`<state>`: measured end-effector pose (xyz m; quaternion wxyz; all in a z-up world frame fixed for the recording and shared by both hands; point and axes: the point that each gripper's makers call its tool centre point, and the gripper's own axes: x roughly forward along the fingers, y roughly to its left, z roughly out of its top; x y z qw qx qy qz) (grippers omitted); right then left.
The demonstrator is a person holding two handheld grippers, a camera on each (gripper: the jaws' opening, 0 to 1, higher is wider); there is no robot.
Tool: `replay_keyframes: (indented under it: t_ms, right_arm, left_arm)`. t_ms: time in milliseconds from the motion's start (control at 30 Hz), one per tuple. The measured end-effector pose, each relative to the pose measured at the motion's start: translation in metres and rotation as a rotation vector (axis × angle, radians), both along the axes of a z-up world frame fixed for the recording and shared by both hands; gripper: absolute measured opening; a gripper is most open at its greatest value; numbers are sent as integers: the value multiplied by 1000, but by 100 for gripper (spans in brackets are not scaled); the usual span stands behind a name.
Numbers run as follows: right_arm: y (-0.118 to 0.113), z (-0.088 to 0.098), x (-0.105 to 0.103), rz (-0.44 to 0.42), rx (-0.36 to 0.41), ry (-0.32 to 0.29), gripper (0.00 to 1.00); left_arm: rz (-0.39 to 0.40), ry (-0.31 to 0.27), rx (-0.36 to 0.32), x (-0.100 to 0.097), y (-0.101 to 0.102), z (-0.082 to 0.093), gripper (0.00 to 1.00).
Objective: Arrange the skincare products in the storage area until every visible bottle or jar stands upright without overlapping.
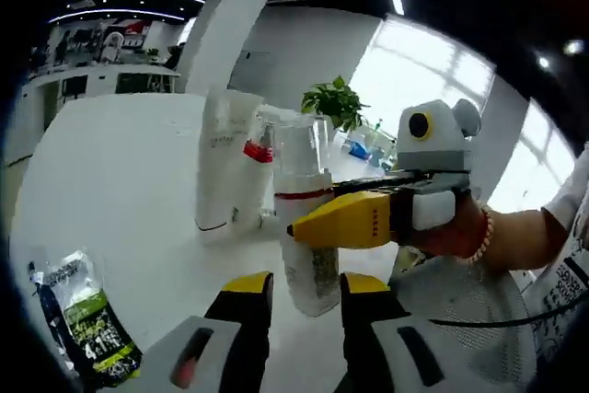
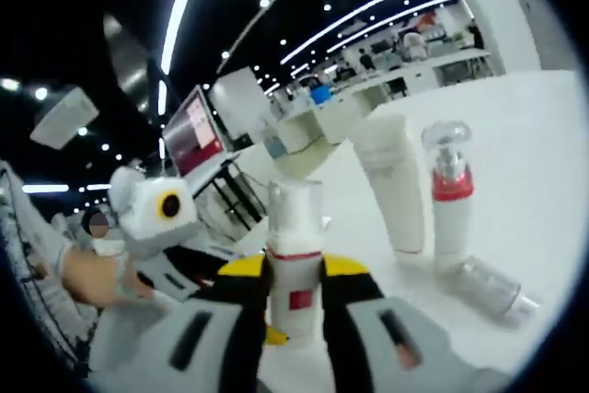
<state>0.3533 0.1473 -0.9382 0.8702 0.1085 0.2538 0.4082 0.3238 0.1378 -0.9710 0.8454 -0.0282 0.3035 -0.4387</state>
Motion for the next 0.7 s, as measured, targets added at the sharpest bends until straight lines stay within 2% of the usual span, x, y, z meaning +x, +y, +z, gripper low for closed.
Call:
replay_keyframes:
  t_ms: [67,433,533,600,700]
  right_arm:
    - [5,1,-1,-5,19,4,21]
    - [6,-6,2,-69,21,49,21]
    - [8,-7,0,-58,28,62,21]
    - [11,-8,-3,-39,21,68,21]
    - [11,-9,-5,-20,13,70,21]
  left_arm:
    - [-4,-30,29,0,-1,-1,34]
    - [40,-39,77,3,4,-5,32]
    - [33,-39,113,2,5,-8,25]
    - [41,-63,145,6,9,-10,23]
    - [38,-40,152,4,11,-13,22]
